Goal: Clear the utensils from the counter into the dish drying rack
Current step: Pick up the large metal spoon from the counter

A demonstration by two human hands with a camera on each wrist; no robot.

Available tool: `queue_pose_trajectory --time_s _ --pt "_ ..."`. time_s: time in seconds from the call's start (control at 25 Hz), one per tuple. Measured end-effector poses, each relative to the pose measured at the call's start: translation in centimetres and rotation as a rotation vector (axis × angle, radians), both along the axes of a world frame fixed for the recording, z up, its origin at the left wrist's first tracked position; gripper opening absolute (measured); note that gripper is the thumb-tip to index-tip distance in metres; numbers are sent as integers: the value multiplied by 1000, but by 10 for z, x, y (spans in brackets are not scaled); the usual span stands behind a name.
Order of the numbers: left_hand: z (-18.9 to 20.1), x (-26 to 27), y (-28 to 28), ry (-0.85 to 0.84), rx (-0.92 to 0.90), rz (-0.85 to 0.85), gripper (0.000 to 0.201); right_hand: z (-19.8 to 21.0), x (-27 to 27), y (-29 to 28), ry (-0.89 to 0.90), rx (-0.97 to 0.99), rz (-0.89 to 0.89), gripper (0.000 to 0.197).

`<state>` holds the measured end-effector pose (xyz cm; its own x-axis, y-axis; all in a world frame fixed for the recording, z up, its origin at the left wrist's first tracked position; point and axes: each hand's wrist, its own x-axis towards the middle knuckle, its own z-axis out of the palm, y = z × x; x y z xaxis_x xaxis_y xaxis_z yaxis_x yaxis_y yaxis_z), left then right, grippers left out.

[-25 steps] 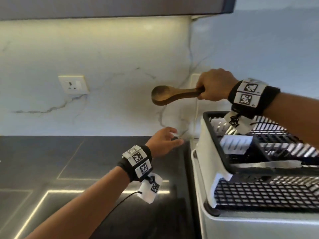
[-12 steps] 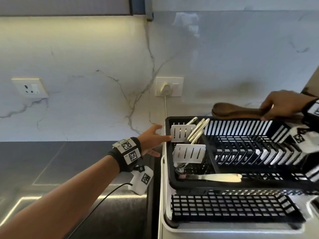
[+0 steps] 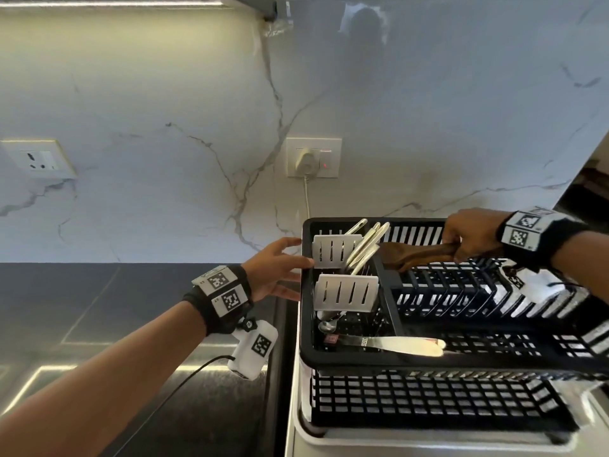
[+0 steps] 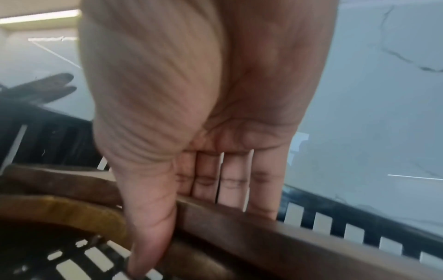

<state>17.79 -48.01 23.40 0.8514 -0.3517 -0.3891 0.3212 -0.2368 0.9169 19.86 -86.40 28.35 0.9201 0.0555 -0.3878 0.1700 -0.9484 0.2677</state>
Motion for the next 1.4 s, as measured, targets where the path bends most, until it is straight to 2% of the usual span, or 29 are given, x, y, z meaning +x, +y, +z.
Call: queue_pose_trajectory --time_s 0.24,0.32,0.44,0.56,0.68,0.8,0.96,1.04,1.16,1.24,1.4 --pt "-1 3 0 -5 -9 0 68 -11 10 1 103 -22 -9 17" --pt "-2 3 0 -7 -13 0 68 -9 10 5 142 -14 -9 27" --pt "-2 2 0 -13 -16 -8 66 1 12 20 87 61 -60 43" --pt "-1 1 1 -15 -21 -13 64 27 12 44 -19 136 -25 31" --pt "-2 1 4 -28 -15 -22 65 60 9 83 -164 192 42 18" --pt "-4 -1 7 -71 20 -27 61 81 8 138 -224 235 128 23" --pt "-18 -9 33 -193 154 -152 35 88 2 241 -206 271 261 27" --pt "-37 -13 75 -261 241 -200 28 77 -4 303 -166 288 313 27" --pt "-82 -21 178 -354 509 -210 36 25 -14 396 -54 302 402 30" --pt "-112 -34 276 -350 715 -162 43 -28 -21 466 40 285 471 35" --pt "-160 -83 502 -216 1159 97 70 -136 -37 611 178 291 560 50"
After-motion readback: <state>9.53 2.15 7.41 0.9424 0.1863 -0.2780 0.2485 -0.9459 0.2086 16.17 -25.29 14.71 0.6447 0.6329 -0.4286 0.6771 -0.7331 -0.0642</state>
